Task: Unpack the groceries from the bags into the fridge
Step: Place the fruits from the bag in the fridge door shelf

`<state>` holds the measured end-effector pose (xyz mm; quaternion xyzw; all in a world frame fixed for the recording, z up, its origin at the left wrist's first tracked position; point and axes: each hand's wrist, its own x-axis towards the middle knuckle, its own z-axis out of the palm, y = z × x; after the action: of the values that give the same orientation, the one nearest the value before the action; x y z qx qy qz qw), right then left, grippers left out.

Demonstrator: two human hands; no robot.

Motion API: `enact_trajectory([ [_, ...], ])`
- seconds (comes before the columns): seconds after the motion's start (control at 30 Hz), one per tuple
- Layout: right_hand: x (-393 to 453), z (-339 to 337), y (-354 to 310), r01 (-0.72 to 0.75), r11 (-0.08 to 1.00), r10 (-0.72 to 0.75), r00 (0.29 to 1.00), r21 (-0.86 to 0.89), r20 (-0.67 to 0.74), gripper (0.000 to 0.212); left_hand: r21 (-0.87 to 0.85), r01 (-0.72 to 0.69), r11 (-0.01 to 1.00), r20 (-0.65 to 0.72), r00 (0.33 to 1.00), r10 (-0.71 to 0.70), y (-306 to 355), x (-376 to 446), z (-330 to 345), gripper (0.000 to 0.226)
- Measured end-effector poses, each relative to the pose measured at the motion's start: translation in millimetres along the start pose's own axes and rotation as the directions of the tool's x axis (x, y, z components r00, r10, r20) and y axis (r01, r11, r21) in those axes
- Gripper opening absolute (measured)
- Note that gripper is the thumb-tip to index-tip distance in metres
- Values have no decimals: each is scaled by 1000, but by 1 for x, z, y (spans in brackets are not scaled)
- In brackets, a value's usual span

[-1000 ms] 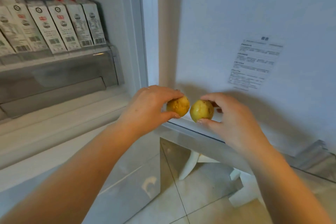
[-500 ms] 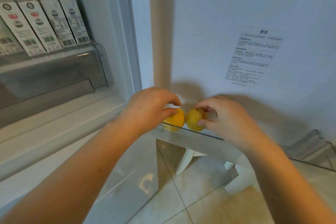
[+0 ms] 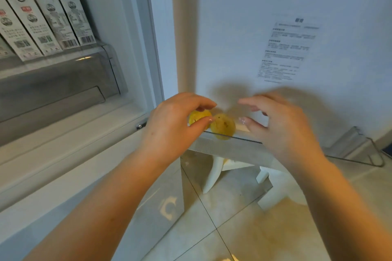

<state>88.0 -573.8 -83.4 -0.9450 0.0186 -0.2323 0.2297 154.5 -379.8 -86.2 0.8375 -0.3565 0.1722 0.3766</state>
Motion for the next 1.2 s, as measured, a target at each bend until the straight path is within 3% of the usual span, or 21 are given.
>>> enact_trajectory([
  [0.23, -61, -19, 6, -77, 994, 67, 989, -74, -131, 38, -133, -38, 990, 31, 999, 42, 21, -23, 28, 24],
  [0.53, -156, -73, 48, -187, 976, 158, 960, -109, -229, 41, -81, -141, 987, 161, 975, 152, 96, -57, 78, 32],
  [0.93, -367, -187, 172, -445, 857, 424, 896, -261, -134, 43, -183, -234, 955, 399, 870, 290, 270, -143, 236, 32],
  [1.2, -432, -210, 240, -554, 791, 552, 829, -259, -89, 43, -199, -278, 940, 530, 776, 342, 324, -156, 318, 37],
])
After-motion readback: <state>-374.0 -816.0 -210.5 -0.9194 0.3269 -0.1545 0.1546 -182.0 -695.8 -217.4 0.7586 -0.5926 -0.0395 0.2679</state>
